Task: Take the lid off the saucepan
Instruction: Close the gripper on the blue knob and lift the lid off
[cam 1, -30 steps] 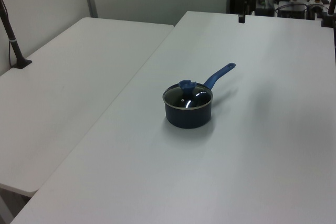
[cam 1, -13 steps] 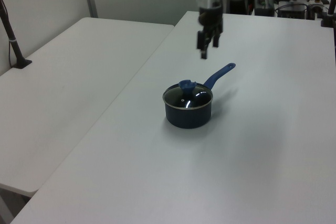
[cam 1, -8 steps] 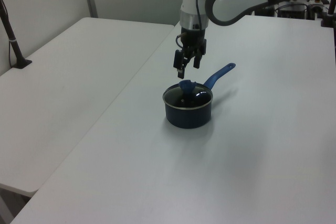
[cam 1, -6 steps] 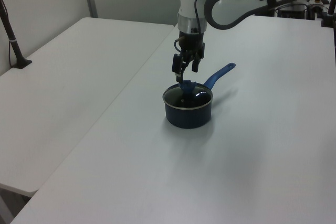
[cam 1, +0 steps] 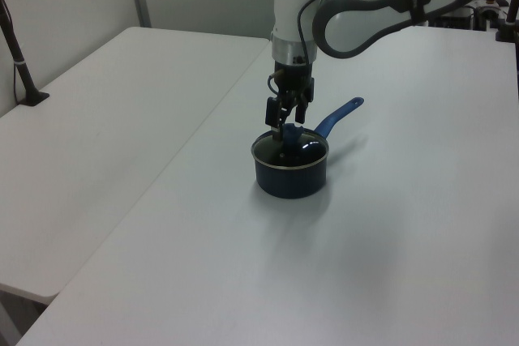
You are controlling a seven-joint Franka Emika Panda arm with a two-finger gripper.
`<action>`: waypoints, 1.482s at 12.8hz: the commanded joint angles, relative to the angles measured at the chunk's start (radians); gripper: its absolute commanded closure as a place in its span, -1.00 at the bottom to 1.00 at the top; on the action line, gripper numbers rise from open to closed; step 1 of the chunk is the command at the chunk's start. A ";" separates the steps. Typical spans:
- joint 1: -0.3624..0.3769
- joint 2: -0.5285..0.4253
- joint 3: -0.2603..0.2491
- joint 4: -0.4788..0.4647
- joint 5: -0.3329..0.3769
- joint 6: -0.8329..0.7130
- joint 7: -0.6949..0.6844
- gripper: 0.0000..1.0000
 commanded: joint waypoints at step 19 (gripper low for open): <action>-0.127 -0.439 0.032 -0.534 -0.096 -0.044 -0.187 0.17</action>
